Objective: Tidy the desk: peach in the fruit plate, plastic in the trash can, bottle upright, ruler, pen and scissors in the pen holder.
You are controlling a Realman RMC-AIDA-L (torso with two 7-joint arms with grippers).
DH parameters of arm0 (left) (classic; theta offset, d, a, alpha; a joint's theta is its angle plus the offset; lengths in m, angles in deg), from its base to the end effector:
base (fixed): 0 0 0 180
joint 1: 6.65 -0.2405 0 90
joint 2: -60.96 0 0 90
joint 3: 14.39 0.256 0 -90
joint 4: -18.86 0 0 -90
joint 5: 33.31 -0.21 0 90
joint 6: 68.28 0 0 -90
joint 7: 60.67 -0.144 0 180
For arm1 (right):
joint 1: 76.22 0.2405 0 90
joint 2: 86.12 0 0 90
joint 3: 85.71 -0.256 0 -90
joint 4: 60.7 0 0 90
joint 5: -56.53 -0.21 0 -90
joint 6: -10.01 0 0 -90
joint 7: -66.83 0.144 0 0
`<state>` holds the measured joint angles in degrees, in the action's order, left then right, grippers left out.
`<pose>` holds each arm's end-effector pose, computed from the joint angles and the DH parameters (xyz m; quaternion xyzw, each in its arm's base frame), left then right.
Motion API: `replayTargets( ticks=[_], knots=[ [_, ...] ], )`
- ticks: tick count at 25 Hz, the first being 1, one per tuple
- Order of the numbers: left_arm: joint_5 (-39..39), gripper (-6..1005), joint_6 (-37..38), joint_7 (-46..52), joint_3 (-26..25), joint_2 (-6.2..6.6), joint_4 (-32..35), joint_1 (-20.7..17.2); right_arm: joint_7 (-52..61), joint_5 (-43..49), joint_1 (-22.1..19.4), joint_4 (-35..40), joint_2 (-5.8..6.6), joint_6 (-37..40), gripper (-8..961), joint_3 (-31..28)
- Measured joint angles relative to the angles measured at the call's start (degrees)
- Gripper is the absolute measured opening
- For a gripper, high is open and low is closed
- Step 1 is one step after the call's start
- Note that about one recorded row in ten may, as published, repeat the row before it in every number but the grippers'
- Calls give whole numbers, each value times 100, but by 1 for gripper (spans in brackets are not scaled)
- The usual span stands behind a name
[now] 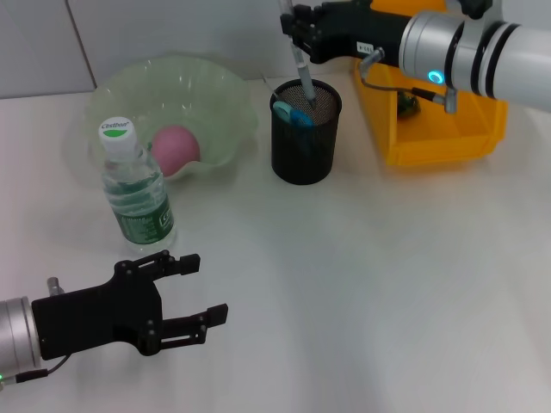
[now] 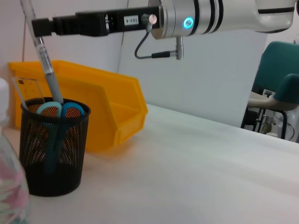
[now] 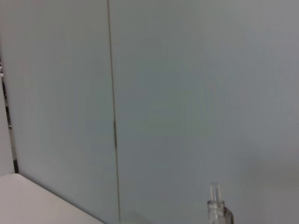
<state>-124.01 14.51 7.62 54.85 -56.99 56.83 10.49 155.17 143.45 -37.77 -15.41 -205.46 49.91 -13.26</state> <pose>-0.2778 0.2746 -0.0388 -0.9461 -0.1701 -0.2514 0.1130 0.1649 0.4480 -0.0096 -0.8813 0.2024 0.2373 0.3552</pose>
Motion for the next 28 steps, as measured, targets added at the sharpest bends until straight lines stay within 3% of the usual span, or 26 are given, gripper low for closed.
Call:
replayTargets(
  ticks=[6,12,22,28],
  knots=[
    [0,834,0,0,1,0,0,-13,-104,-61,-9,-229,0,-16,185,-33],
    [2,835,12,0,1,0,0,-9,-748,-726,-53,-559,0,17,187,-43],
    [1,835,24,0,-13,0,0,-10,-688,-766,-216,-591,8,227,190,-35],
    [1,835,32,0,-64,0,0,-15,-617,-845,-429,-528,20,514,442,-87]
  ],
)
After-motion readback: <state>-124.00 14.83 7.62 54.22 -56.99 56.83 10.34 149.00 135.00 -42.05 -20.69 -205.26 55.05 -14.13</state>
